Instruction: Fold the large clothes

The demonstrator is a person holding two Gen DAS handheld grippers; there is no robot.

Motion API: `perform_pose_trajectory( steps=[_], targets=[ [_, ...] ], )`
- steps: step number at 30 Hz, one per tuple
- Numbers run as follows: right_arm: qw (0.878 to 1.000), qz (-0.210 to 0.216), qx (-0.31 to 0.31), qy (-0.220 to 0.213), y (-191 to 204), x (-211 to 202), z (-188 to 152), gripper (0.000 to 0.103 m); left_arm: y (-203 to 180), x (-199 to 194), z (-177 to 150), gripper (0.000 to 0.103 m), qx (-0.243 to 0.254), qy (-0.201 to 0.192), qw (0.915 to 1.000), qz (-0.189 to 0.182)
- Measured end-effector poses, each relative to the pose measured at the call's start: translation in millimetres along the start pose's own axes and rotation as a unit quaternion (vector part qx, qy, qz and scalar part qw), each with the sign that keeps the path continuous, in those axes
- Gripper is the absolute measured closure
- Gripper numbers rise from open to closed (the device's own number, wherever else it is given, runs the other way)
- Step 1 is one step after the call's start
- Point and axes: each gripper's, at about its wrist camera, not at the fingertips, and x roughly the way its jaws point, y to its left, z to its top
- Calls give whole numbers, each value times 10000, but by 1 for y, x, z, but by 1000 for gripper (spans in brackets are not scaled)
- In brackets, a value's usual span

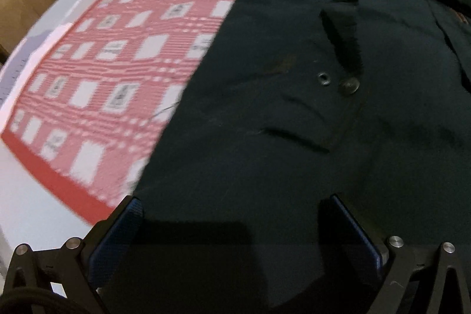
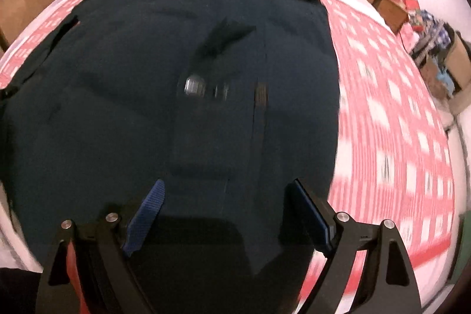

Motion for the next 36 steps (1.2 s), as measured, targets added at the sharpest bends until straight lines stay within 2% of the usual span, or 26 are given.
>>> perform_pose_trajectory(
  steps=[8,13,17,21,26,36],
  targets=[
    [9981,-422,422,169,12,-38,-62,13,79,-24,-49,0,-398,82,9989,215],
    [9942,-722,721,345,24,-64,-96,13,116,-41,-79,0,-277,64,9994,214],
    [9916,-829,875,479,42,-81,-122,13,133,-46,-100,0,-188,122,9997,51],
    [9909,-833,913,530,63,-92,-136,13,135,-46,-105,0,-98,161,9998,-51],
    [9913,-789,956,447,77,-100,-136,13,122,-34,-96,0,52,245,9996,-112],
    [9878,-873,1224,395,74,-104,-136,13,103,-19,-75,0,116,260,9993,-248]
  ],
)
